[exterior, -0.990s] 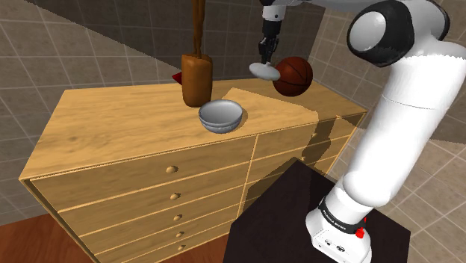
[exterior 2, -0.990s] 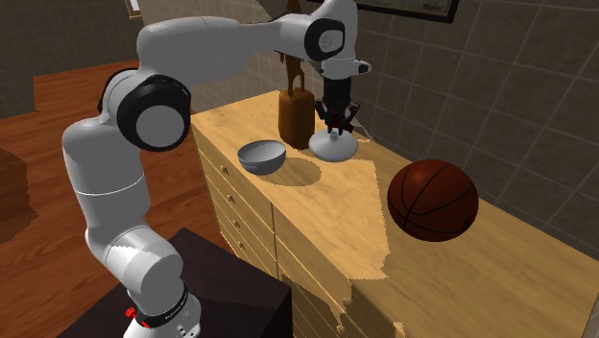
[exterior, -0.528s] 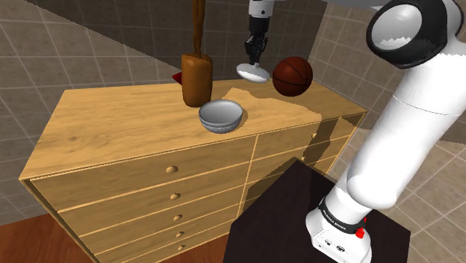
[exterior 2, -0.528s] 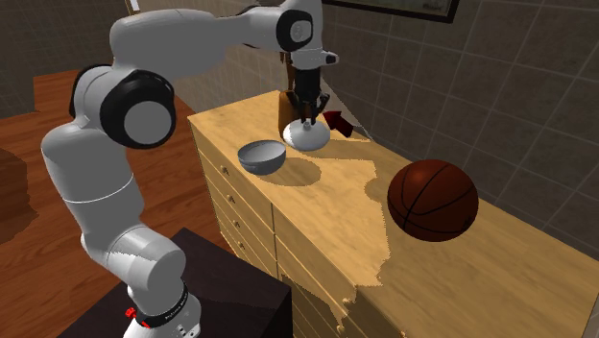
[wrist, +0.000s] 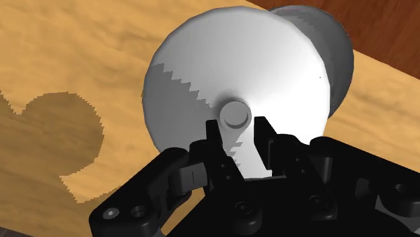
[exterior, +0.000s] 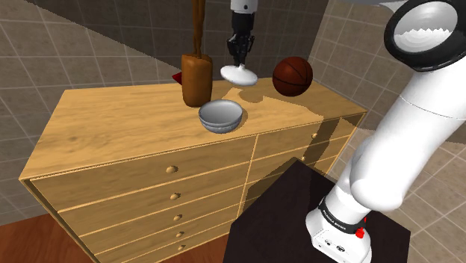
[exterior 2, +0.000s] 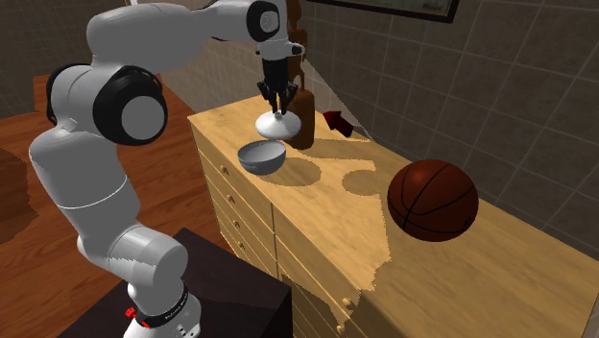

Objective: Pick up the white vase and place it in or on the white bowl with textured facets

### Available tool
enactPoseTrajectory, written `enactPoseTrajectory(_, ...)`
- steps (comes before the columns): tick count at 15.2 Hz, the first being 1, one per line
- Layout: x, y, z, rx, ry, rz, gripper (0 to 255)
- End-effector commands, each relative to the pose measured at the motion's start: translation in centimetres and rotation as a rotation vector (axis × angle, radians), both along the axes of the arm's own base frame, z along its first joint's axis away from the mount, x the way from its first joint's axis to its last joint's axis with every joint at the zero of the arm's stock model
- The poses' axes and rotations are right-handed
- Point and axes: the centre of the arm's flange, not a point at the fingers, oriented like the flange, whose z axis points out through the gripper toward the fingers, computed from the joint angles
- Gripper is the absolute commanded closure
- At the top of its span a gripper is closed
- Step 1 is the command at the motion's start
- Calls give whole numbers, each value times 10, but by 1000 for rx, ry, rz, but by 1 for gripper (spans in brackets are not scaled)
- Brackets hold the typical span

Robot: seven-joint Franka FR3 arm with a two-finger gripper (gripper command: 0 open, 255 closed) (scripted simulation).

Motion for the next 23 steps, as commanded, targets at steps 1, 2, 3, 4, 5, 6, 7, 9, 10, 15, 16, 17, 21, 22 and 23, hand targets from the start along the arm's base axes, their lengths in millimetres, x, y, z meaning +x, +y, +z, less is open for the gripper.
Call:
enactPoseTrajectory(1, -3, 25, 4, 0, 0, -2, 255)
enactPoseTrajectory(2, -3, 38, 6, 0, 0, -2, 255)
enactPoseTrajectory(3, -4, 52, 8, 0, 0, -2, 255)
enactPoseTrajectory(4, -5, 65, 9, 0, 0, -2, 255)
enactPoseTrajectory(5, -5, 75, 10, 0, 0, -2, 255)
enactPoseTrajectory(6, -5, 75, 5, 0, 0, -2, 255)
enactPoseTrajectory(7, -5, 75, 0, 0, 0, -2, 255)
enactPoseTrajectory(9, -5, 75, -11, 0, 0, -2, 255)
enactPoseTrajectory(10, -5, 75, -16, 0, 0, -2, 255)
enactPoseTrajectory(15, -5, 75, -42, 0, 0, -2, 255)
enactPoseTrajectory(16, -5, 75, -48, 0, 0, -2, 255)
enactPoseTrajectory(17, -5, 75, -53, 0, 0, -2, 255)
enactPoseTrajectory(21, -5, 75, -74, 0, 0, -2, 255)
enactPoseTrajectory(22, -5, 75, -79, 0, 0, -2, 255)
enactPoseTrajectory(23, -5, 75, -85, 0, 0, -2, 255)
